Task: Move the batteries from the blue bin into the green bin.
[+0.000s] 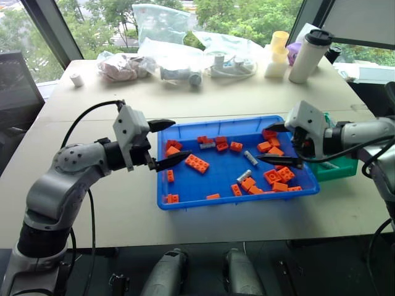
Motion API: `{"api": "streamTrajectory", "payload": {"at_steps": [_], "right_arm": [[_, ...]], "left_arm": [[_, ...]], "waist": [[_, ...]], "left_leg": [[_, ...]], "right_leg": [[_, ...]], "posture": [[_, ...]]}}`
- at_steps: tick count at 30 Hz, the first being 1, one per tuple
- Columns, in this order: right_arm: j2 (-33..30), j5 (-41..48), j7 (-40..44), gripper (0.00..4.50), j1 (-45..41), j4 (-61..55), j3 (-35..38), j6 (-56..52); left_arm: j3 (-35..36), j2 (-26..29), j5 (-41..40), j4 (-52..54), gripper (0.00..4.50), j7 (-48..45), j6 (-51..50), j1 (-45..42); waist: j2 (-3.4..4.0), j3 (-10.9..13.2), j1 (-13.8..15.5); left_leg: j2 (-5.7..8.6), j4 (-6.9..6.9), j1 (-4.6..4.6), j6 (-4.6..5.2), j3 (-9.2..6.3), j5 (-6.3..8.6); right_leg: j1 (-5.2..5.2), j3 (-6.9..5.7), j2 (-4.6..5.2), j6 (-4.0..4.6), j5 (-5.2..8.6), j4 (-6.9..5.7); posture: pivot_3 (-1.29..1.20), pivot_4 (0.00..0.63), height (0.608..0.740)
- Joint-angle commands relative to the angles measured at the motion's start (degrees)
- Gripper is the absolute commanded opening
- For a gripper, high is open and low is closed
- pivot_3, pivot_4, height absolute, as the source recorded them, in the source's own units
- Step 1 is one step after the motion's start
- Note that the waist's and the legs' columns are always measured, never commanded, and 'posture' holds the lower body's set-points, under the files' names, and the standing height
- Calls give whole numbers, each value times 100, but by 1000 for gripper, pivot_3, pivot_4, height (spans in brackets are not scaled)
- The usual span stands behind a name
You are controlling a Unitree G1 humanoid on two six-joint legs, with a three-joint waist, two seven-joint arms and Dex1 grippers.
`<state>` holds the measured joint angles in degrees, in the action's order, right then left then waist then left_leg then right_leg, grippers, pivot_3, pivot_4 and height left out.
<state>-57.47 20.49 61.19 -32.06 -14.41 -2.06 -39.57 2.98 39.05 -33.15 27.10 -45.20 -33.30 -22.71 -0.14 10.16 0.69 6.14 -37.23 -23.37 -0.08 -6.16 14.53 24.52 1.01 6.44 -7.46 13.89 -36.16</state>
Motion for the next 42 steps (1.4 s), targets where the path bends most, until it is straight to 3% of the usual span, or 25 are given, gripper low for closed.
{"api": "streamTrajectory", "payload": {"at_steps": [1,11,21,30,42], "right_arm": [[34,-29,10,4464,-175,-101,-7,99],[833,-467,-29,4464,-704,389,-786,620],[2429,-1395,197,4464,-1881,2579,-1970,1751],[3278,-1931,580,4464,-2407,4560,-2236,2791],[3741,-2367,661,4464,-2885,6129,-2076,3512]], "left_arm": [[138,67,-24,108,4500,9,33,-31],[315,292,20,32,4500,-3,38,27],[730,638,-54,255,4500,141,-84,310],[1037,719,-225,764,4500,414,-409,707],[1061,709,-266,908,4500,574,-486,782]], "waist": [[0,0,0],[0,0,-23],[-1,0,-61],[-1,0,-153],[-1,0,-180]], "left_leg": [[0,0,0,0,0,0],[-1,2,0,-14,-1,-8],[0,2,0,-18,-4,-11],[-1,6,0,-24,-9,-14],[-4,11,1,-31,-10,-17]], "right_leg": [[0,0,0,0,0,0],[3,0,-2,0,0,-2],[5,-1,-4,0,0,-3],[7,-1,-8,0,0,-5],[12,2,-15,1,0,-7]], "posture": [[0,150,740],[0,150,740],[0,150,740],[0,150,740],[0,150,740]]}}
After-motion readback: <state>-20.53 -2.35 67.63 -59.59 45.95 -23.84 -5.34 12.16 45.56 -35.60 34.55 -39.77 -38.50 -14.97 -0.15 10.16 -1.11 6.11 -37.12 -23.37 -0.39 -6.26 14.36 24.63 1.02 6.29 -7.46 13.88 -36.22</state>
